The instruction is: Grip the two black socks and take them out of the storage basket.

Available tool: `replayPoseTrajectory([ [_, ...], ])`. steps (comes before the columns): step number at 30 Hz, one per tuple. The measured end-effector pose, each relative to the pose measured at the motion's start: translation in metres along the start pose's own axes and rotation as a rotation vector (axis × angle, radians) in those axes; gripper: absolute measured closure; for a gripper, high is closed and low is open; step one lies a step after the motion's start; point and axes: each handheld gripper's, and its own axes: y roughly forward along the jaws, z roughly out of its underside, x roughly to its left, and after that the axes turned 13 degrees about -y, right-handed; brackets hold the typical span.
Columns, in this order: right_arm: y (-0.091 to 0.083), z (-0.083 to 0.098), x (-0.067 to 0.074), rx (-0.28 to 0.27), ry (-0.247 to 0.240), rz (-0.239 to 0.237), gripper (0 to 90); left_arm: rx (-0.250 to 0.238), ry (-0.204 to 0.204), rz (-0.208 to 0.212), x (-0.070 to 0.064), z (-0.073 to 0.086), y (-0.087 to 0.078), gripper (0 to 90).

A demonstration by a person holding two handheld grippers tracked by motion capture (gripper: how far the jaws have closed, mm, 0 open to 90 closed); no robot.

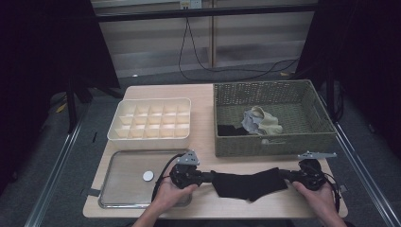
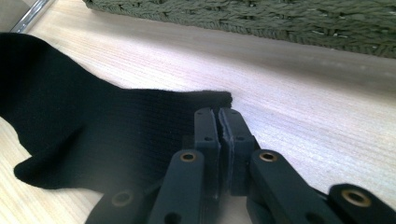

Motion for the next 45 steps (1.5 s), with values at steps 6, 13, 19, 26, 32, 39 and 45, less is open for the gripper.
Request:
replayPoseTrajectory([
  [6,-0.001,-0.001,0.001,-0.016,-0.007,0.004,84.0,-0.021,-0.021,-0.016,0.008,0.005,-0.011,83.5],
  [13,-0.004,-0.002,0.005,-0.055,-0.018,-0.005,80.5,-0.020,-0.017,-0.027,0.005,0.002,-0.009,76.8],
  [19,-0.005,-0.004,0.009,-0.073,-0.021,-0.011,78.9,0.020,0.022,-0.021,-0.005,0.002,0.005,72.3],
  [26,-0.007,-0.004,0.011,-0.088,-0.024,-0.018,77.4,0.112,0.028,-0.063,0.000,0.010,0.019,75.7],
  [32,-0.007,-0.007,0.013,-0.097,-0.025,-0.026,75.9,0.117,0.033,-0.064,-0.003,0.012,0.019,74.7],
  [39,0.006,-0.007,0.018,-0.046,-0.036,-0.084,74.4,0.098,0.014,-0.039,-0.002,0.010,0.023,74.9],
  [45,0.014,-0.012,0.030,-0.031,-0.085,-0.130,71.4,0.093,0.015,-0.024,-0.009,0.004,0.036,74.9],
])
